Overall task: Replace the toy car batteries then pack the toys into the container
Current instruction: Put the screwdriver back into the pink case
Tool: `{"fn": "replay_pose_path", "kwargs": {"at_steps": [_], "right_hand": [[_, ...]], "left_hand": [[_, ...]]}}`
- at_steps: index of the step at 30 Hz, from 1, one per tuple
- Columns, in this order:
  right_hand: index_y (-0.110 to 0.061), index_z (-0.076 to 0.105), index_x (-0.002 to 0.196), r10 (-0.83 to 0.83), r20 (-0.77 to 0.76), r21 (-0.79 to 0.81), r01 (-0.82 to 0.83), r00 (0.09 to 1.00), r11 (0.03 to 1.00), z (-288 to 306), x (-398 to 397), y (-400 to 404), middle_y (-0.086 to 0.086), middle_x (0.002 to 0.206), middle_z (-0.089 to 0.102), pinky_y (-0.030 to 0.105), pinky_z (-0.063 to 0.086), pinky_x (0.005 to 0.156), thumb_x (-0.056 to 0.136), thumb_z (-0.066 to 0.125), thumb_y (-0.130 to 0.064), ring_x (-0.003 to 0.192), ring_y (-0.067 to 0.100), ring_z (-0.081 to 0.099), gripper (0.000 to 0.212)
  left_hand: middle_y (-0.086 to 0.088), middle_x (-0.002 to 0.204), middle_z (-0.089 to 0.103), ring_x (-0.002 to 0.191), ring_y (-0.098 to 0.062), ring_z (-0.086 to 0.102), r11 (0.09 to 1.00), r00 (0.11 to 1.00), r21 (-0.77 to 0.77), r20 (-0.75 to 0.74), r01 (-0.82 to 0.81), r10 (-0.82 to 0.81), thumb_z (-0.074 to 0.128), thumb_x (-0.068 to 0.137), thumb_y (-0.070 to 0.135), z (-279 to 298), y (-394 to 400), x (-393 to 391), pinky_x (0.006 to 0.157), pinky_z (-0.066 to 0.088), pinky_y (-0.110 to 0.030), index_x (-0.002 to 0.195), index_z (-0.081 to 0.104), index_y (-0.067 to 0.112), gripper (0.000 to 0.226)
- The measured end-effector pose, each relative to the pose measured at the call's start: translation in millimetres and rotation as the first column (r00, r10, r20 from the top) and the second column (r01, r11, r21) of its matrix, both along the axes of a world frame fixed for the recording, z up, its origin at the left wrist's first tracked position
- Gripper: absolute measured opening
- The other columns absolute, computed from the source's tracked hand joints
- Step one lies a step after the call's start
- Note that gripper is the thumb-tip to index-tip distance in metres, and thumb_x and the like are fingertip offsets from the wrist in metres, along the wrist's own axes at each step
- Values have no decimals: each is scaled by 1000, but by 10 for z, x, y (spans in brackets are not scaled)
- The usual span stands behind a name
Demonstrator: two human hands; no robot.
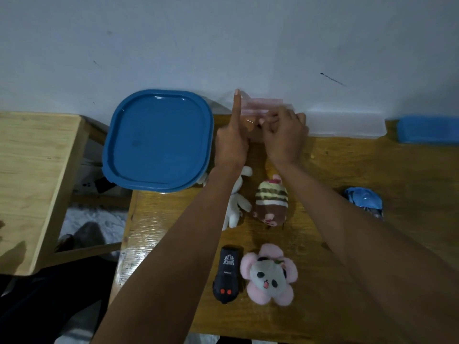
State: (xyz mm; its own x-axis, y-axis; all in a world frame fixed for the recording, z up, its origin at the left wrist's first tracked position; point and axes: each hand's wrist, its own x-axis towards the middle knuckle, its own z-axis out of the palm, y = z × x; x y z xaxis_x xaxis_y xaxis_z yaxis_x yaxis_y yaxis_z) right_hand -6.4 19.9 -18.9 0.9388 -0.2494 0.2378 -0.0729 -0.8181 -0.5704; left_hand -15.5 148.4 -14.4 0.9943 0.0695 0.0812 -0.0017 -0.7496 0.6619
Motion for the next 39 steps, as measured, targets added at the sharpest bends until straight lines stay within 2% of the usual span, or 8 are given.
{"fn": "replay_pose_path", "kwargs": {"at_steps": [4, 11, 15, 19, 22, 26, 33, 39], "right_hand": [[-23, 59, 122, 4, 140, 90, -17, 990, 996, 115, -1, -111, 0, 98, 64, 34, 43, 76, 89, 63, -29, 98, 23, 54, 34], [-20, 69, 108, 95, 119, 23, -98, 988, 995, 69, -9, -213, 10, 105, 57, 31, 46, 75, 95, 60, -29, 101, 26, 52, 19], [-21, 66, 107, 196, -18, 111, -193, 980, 975, -66, -201, -249, 4, 117, 56, 23, 46, 83, 94, 63, -22, 106, 17, 54, 14], [-24, 65, 101, 188, -62, 144, -178, 980, 974, -83, -289, -230, -1, 96, 64, 26, 49, 69, 92, 66, -17, 88, 15, 60, 11], [-22, 69, 105, 133, -100, 220, -109, 986, 969, 4, -223, -209, -3, 90, 70, 15, 45, 63, 92, 68, -26, 81, 10, 63, 14], [-20, 69, 125, 133, -174, 261, -85, 976, 962, 58, -105, -177, 0, 113, 73, 18, 50, 81, 92, 68, -22, 95, 12, 67, 33], [-15, 71, 118, 135, -203, 102, -116, 970, 988, 107, -77, -126, 3, 106, 73, 19, 44, 75, 93, 64, -13, 92, 17, 66, 25], [-30, 72, 111, 80, -328, -7, -87, 941, 996, 339, -27, -62, 0, 104, 73, 29, 52, 71, 93, 61, -41, 91, 20, 67, 23]], "left_hand": [[-1, 66, 56, 50, -3, 46, 1000, 1000, -15, -14, 9, -9, 54, 98, 8, 16, 2, -15, 45, 30, -14, 161, 5, 28, 82], [-9, 74, 63, 59, -19, 59, 1000, 999, -9, -37, -25, 25, 55, 100, 13, 26, -1, -3, 53, 47, -32, 161, 1, 26, 83], [-8, 87, 66, 75, -19, 63, 999, 994, 32, -104, -35, 38, 57, 98, 10, 28, -16, 14, 69, 54, -33, 159, 20, 32, 75], [-8, 106, 74, 94, -25, 70, 998, 993, 67, -119, -2, 10, 61, 95, 13, 19, -18, 49, 82, 57, -35, 138, 60, 24, 45], [-12, 115, 73, 101, -25, 68, 1000, 989, 23, -147, -8, 11, 65, 94, 15, 50, -16, 26, 89, 54, -31, 137, 62, 20, 43], [-14, 116, 73, 100, -26, 69, 999, 990, 16, -140, -27, 29, 61, 98, 19, 66, -15, 17, 91, 53, -32, 136, 63, 18, 38], [-11, 114, 75, 96, -21, 70, 997, 988, -30, -143, -68, 64, 60, 97, 11, 66, -64, 32, 89, 56, -31, 129, 69, 18, 33], [-13, 121, 65, 106, -29, 65, 997, 959, 81, -280, -18, 40, 50, 99, 12, 270, -172, 31, 86, 53, -35, 128, 64, 17, 33]]}}
